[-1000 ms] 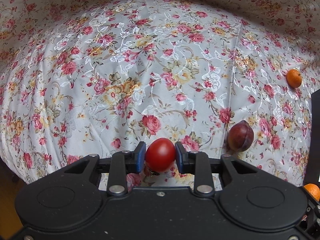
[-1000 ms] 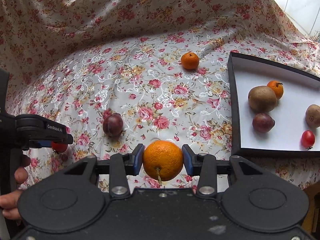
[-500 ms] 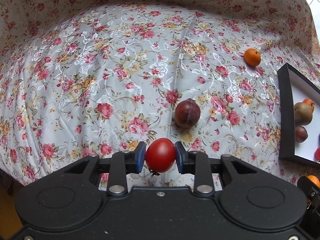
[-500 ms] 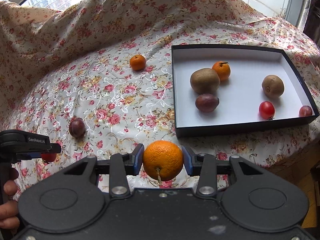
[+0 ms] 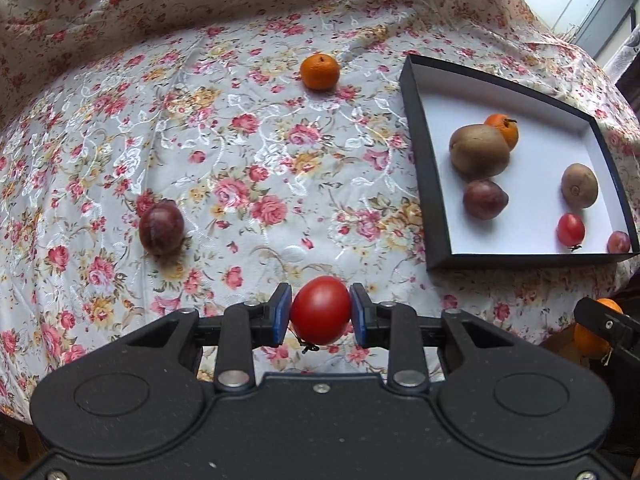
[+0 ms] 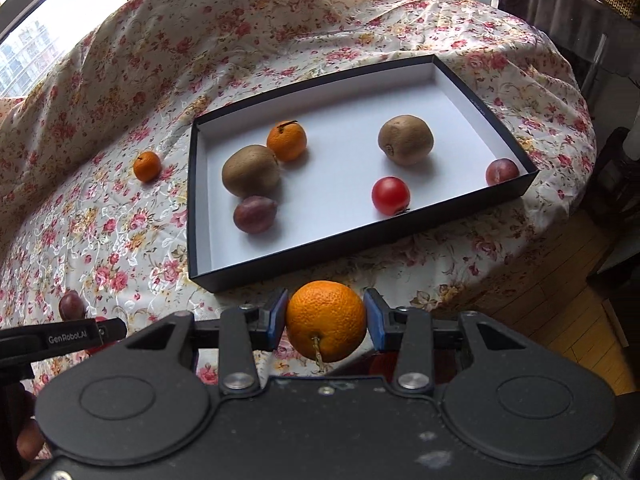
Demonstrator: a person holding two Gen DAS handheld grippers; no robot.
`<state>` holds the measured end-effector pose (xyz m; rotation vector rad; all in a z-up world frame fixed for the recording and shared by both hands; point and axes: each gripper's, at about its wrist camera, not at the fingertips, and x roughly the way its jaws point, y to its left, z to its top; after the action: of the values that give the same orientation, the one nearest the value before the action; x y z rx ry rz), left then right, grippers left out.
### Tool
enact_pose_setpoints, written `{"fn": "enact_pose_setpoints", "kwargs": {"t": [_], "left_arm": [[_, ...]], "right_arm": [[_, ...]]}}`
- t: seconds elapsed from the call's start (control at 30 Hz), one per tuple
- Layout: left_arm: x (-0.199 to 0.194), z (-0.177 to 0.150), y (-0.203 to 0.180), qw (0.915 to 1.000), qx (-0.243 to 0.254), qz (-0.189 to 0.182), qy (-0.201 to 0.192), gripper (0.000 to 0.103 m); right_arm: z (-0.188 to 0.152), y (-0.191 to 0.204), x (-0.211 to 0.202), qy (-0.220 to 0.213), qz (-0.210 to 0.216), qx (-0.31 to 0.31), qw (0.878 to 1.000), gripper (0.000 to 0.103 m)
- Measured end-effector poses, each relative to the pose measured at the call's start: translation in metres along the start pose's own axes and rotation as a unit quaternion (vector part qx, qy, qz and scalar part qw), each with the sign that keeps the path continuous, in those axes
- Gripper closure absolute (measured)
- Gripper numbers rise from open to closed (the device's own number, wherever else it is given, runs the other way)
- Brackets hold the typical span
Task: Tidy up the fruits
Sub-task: 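Carry the tangerine with the right gripper and tomato with the left toward the box, then lower the tomato and tangerine into the white box and open both grippers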
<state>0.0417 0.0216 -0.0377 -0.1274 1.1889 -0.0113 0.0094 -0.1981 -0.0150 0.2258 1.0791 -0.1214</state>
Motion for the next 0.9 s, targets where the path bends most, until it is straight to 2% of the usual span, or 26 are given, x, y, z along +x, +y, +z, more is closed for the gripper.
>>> {"fn": "enact_pose_setpoints", "kwargs": {"t": [0.23, 0.4, 0.67, 0.83, 0.9], "left_arm": [[0.001, 0.028, -0.049, 0.9988, 0.042, -0.024, 0.006, 0.063], [0.007, 0.052, -0.078, 0.9971, 0.071, -0.029, 0.007, 0.063], [0.026, 0.082, -0.107, 0.9945, 0.105, -0.002, 0.004, 0.063], [0.032, 0.1, -0.111, 0.9955, 0.093, -0.017, 0.011, 0.063], [0.031, 0.105, -0.113, 0.9953, 0.095, -0.016, 0.006, 0.059]], "right_arm": [[0.029, -0.036, 0.018, 0.012, -0.007, 0.054, 0.998, 0.06], [0.063, -0.054, 0.03, 0.005, -0.016, 0.084, 0.996, 0.06], [0.12, -0.063, 0.054, -0.005, -0.046, 0.084, 0.995, 0.06], [0.145, -0.063, 0.062, -0.021, -0.058, 0.072, 0.996, 0.059], [0.153, -0.063, 0.062, -0.027, -0.054, 0.073, 0.995, 0.059]]}}
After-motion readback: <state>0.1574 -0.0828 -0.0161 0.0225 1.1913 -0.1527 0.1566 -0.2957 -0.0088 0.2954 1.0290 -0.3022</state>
